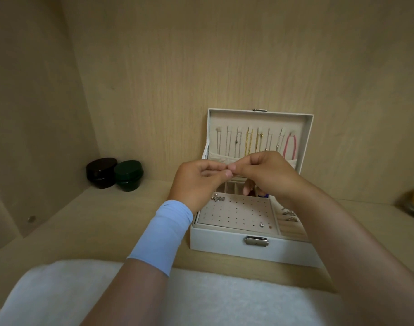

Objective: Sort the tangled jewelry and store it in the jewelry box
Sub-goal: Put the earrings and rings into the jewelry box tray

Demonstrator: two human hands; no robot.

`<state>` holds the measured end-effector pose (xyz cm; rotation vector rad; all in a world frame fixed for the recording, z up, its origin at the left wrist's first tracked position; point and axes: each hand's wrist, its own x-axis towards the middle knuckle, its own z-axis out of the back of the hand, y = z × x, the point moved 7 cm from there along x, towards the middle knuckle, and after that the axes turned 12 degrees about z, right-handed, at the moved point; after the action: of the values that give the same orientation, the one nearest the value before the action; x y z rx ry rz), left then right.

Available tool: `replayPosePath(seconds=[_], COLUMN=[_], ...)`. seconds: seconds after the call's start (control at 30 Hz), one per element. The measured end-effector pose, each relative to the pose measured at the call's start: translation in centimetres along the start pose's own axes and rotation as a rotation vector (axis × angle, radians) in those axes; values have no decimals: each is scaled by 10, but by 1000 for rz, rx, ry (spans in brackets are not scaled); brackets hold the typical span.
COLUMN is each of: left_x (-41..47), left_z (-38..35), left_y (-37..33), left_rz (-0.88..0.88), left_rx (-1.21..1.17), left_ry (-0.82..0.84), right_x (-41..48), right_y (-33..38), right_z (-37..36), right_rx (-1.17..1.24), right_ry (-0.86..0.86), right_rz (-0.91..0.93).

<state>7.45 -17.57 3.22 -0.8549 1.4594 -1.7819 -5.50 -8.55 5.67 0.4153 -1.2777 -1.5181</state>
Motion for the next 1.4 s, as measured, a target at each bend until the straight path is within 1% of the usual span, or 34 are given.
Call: replayPosePath(seconds=[0.07,0.2,0.33,0.43,0.53,0.6,0.63,0.73,0.77,0.87,1.03,1.2,1.4], left_x=[0,0,1,3,4,4,3,-1,0,1,1,2,4], left_z=[-3,1,0,-3,-7,-7,-6,-2,-2,-2,-3,-3,-7], left_y=[-4,-8,-10,-8,-5,-5,-5,-2,0,4,0,1,4], left_rz=[-10,-19,-55,-89,-101,-114,-120,-138,-142,-150,-188,-178,-190], left_rx=[-33,-59,-73,-7,54,146,240,644,712,765,794,771,785], left_ry=[-7,-59,-31,-68,-57,-41,-43,-102,-101,-63,-65,-54,-49], right_x=[1,1,3,2,2,1,0,1,2,6,7,8,7], right_y=[-2,0,-3,-6,-11,-12,-13,-16,-17,-22,-18,-16,-17], right_z=[1,2,5,7,10,11,11,7,5,-1,-12,-15,-17], right_rx=[62,165,269,255,251,190,128,-140,-229,-470,-645,-707,-758], right_ry=[-37,-31,-8,29,51,69,79,100,105,131,180,216,195], right_rz=[2,37,15,3,-16,-22,-17,17,37,117,224,251,253])
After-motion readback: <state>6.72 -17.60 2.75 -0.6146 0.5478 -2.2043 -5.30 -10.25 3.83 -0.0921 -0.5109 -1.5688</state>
